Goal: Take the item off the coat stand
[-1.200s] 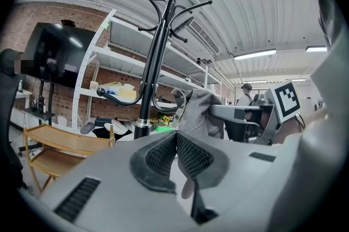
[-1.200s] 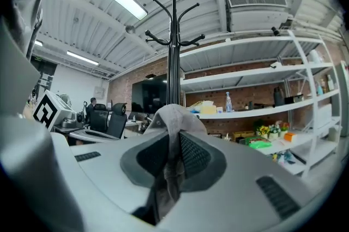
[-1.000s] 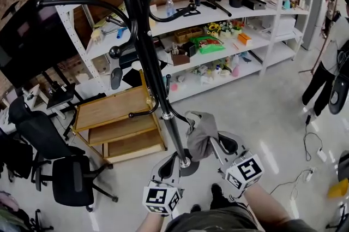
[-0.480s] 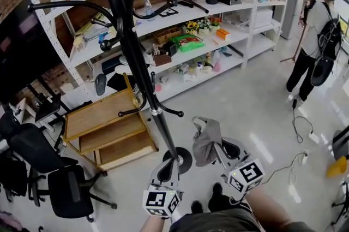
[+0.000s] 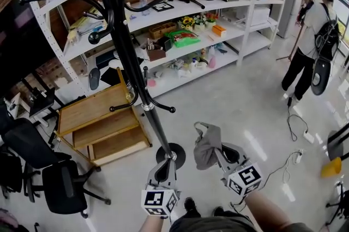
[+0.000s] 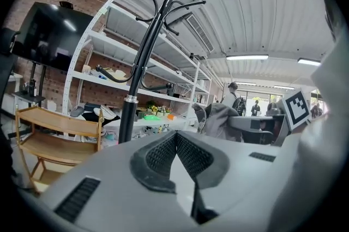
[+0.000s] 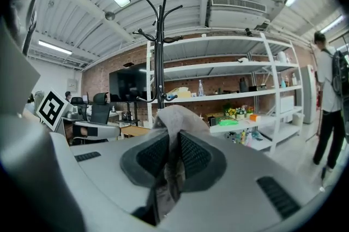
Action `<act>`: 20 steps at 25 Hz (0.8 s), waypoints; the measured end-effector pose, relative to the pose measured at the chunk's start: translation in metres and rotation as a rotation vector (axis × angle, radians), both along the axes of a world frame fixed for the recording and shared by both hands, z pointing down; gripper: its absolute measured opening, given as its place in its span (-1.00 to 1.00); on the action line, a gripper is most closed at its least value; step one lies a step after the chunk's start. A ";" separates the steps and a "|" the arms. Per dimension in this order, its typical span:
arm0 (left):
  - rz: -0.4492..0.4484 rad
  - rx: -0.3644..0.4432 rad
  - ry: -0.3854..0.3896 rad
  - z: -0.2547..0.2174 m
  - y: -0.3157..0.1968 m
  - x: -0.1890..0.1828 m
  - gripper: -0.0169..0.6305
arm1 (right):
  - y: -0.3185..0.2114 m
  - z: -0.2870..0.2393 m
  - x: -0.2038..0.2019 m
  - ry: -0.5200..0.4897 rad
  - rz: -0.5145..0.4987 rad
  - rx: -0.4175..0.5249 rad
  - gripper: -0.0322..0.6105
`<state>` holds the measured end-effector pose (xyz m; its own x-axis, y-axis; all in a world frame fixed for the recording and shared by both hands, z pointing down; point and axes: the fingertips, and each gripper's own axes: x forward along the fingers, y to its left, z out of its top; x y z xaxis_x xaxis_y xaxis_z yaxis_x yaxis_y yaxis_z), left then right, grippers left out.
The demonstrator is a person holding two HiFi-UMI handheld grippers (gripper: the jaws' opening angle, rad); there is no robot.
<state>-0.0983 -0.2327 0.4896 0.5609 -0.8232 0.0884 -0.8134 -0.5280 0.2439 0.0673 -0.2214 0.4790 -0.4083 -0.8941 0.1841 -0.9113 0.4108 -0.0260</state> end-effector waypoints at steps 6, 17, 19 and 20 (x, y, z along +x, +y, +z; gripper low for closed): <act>-0.014 0.022 -0.022 -0.013 0.032 0.021 -0.92 | 0.037 0.005 0.019 -0.037 -0.026 -0.002 -0.75; -0.050 0.039 -0.056 -0.028 0.119 0.067 -0.92 | 0.102 -0.001 0.072 -0.101 -0.050 0.001 -0.75; -0.054 0.045 -0.064 -0.030 0.130 0.071 -0.92 | 0.112 0.002 0.077 -0.111 -0.055 0.004 -0.75; -0.054 0.051 -0.067 -0.031 0.134 0.073 -0.92 | 0.117 0.002 0.080 -0.116 -0.056 0.004 -0.75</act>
